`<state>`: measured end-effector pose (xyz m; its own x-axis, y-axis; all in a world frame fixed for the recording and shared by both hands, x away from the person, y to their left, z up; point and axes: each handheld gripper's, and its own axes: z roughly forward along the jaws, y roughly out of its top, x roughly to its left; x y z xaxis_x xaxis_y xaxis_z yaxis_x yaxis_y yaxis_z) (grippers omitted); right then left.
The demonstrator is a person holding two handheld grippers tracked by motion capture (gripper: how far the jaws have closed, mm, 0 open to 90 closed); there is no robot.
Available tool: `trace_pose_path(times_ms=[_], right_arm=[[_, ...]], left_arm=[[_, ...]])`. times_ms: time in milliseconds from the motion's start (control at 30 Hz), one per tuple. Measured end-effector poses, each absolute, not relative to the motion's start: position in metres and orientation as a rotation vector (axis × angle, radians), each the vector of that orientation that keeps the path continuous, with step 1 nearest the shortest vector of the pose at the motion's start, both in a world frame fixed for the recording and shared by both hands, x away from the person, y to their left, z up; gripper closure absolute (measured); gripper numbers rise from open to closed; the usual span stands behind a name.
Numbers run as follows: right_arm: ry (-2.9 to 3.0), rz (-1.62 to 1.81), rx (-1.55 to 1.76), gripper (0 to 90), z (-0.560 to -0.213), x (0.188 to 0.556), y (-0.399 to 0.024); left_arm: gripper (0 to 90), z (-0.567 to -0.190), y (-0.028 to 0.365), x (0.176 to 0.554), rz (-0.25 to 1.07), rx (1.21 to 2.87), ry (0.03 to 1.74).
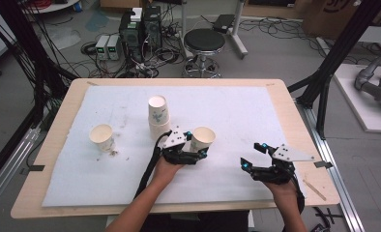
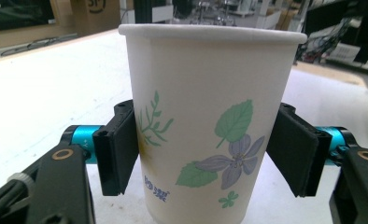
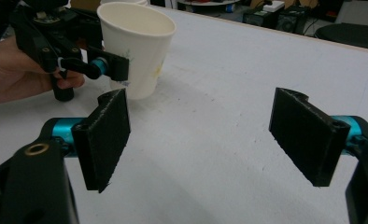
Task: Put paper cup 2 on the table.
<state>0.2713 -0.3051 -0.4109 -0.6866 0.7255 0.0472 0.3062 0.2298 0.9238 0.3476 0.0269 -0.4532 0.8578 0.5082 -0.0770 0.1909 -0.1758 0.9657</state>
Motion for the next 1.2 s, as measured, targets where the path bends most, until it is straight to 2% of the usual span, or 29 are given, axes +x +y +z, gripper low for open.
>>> trace_pose_path(times_ms=[400,667,833,1067,1200], right_arm=[[2.124,1.451,0.944,21.0,-0.410,0.271,-0.304],[2.126,1.453,0.943,21.1,-0.410,0.269,-0.305],[2.134,1.449,0.942,21.1,-0.410,0.270,-0.304],[2.131,1.456,0.954,21.1,-0.410,0.270,-0.305],[2.133,1.456,0.950,21.0,-0.411,0.271,-0.306]], left_arm=[[31.3,-0.452,0.018,0.341,0.408,1.953,0.565],[31.5,-0.448,0.028,0.333,0.405,2.026,0.581],[31.1,-0.452,0.035,0.333,0.376,2.022,0.605],[20.5,-0.451,0.048,0.329,0.342,1.969,0.598],[19.5,-0.448,0.063,0.324,0.345,1.921,0.608]])
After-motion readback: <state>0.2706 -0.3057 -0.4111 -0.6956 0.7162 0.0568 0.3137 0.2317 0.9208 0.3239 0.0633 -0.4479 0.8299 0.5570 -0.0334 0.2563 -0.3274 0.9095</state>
